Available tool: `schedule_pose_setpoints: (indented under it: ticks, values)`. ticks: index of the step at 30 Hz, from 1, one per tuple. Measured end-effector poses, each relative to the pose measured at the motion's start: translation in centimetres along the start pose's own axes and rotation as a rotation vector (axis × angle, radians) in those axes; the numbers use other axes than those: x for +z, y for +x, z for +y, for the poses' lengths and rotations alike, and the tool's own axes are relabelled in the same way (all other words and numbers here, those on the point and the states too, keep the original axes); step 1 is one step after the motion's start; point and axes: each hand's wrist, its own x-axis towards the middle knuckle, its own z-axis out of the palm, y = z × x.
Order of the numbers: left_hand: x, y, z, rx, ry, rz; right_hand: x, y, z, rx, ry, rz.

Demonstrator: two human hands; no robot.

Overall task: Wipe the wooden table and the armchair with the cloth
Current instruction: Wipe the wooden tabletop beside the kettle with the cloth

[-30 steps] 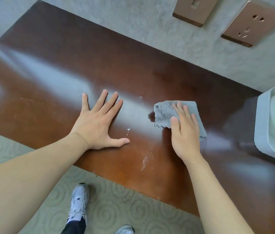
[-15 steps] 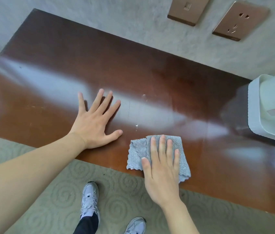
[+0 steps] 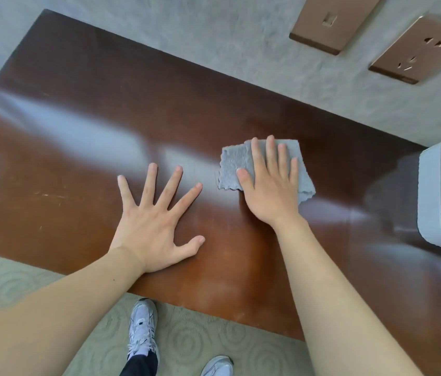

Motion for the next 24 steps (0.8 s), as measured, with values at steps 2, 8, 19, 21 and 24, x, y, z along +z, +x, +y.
schedule_pose_setpoints:
  ticks: [2, 8, 19, 21, 24]
  values:
    - [0.1, 0.0, 0.0, -0.001, -0.012, 0.015, -0.5, 3.3, -0.1, 0.012, -0.006, 0.006]
    - [0.0, 0.1, 0.0, 0.005, -0.014, 0.021, -2.0, 8.9, -0.1, -0.082, -0.006, -0.063]
    - [-0.1, 0.0, 0.0, -0.006, 0.027, -0.01, 0.5, -1.3, -1.0, -0.12, -0.014, 0.017]
    - [0.0, -0.1, 0.0, -0.008, 0.03, -0.005, 1.3, -6.8, -0.8, -0.077, 0.005, 0.005]
    - [0.3, 0.0, -0.1, 0.001, 0.022, 0.003, 2.6, -14.9, -0.7, -0.021, 0.017, -0.007]
